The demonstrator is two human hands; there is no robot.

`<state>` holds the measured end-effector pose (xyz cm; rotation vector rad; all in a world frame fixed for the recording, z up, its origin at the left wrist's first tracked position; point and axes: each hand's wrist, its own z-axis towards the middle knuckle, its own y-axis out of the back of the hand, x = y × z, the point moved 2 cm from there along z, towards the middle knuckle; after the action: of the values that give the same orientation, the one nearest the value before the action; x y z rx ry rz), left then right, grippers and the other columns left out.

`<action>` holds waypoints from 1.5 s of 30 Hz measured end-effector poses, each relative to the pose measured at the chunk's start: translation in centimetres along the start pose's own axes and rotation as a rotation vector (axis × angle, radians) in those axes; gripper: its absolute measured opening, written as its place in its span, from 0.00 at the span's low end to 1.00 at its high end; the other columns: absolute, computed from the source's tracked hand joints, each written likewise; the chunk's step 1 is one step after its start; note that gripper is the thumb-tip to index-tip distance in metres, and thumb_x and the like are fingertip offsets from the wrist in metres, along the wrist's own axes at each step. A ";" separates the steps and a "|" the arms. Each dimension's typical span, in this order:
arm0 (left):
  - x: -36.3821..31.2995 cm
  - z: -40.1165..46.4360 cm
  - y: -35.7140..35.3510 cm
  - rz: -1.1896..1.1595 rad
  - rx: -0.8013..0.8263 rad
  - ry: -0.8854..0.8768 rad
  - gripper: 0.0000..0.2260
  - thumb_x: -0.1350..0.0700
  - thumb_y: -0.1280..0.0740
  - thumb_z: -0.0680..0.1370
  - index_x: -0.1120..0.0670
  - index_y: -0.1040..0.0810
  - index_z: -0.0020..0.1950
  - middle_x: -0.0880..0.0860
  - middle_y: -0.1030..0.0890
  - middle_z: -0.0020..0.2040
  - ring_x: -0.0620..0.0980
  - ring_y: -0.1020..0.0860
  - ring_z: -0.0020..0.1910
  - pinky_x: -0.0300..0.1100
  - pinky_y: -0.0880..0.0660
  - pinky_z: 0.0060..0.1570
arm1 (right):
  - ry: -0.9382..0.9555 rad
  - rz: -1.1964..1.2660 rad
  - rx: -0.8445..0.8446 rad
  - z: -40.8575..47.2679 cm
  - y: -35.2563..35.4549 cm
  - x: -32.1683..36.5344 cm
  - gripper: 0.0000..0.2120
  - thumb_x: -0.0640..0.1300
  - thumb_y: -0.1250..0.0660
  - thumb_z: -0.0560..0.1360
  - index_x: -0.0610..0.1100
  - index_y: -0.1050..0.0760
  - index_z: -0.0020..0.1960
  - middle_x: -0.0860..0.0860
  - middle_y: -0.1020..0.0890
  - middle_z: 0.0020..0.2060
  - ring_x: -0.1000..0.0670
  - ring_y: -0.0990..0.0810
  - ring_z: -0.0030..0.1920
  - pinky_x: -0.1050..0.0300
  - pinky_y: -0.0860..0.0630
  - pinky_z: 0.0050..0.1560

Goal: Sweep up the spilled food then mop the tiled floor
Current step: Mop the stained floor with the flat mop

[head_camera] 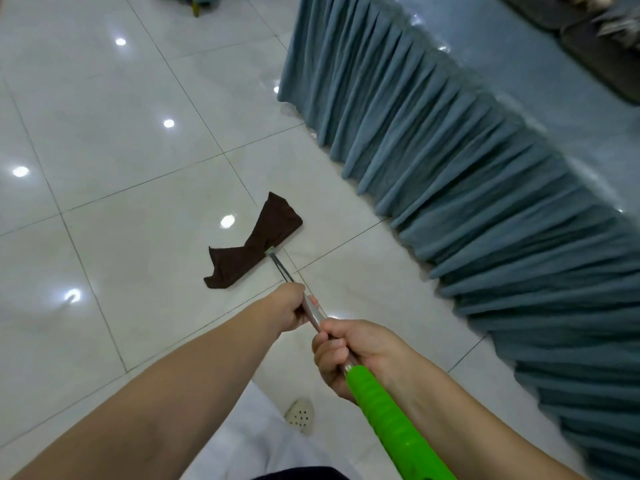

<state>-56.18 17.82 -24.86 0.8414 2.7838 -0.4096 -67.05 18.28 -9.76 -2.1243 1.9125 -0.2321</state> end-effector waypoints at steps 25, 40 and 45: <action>4.0 -3.6 4.6 -0.162 -0.066 -0.086 0.10 0.61 0.48 0.81 0.58 0.36 0.40 0.54 0.33 0.33 0.46 0.32 0.30 0.32 0.30 0.20 | -0.127 -0.177 0.135 -1.2 -0.3 -3.8 0.17 0.34 0.44 0.78 0.41 0.36 0.31 0.47 0.34 0.15 0.54 0.37 0.10 0.71 0.41 0.11; -7.6 -0.3 11.2 -0.146 -0.118 -0.077 0.09 0.62 0.48 0.81 0.59 0.35 0.41 0.55 0.32 0.36 0.47 0.31 0.31 0.32 0.30 0.23 | -0.067 -0.096 0.085 5.7 -11.7 -1.7 0.09 0.38 0.38 0.78 0.49 0.27 0.40 0.51 0.36 0.19 0.56 0.39 0.12 0.71 0.42 0.12; -13.5 1.0 13.4 -0.084 -0.126 -0.091 0.09 0.61 0.47 0.81 0.60 0.34 0.41 0.56 0.30 0.37 0.48 0.29 0.33 0.38 0.30 0.28 | -0.058 -0.123 0.069 7.9 -17.3 0.3 0.09 0.41 0.36 0.77 0.51 0.28 0.40 0.51 0.37 0.20 0.56 0.40 0.12 0.71 0.42 0.12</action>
<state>-37.43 21.30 -24.87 0.6632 2.7345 -0.2756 -48.22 20.24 -11.96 -2.1806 1.7188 -0.2547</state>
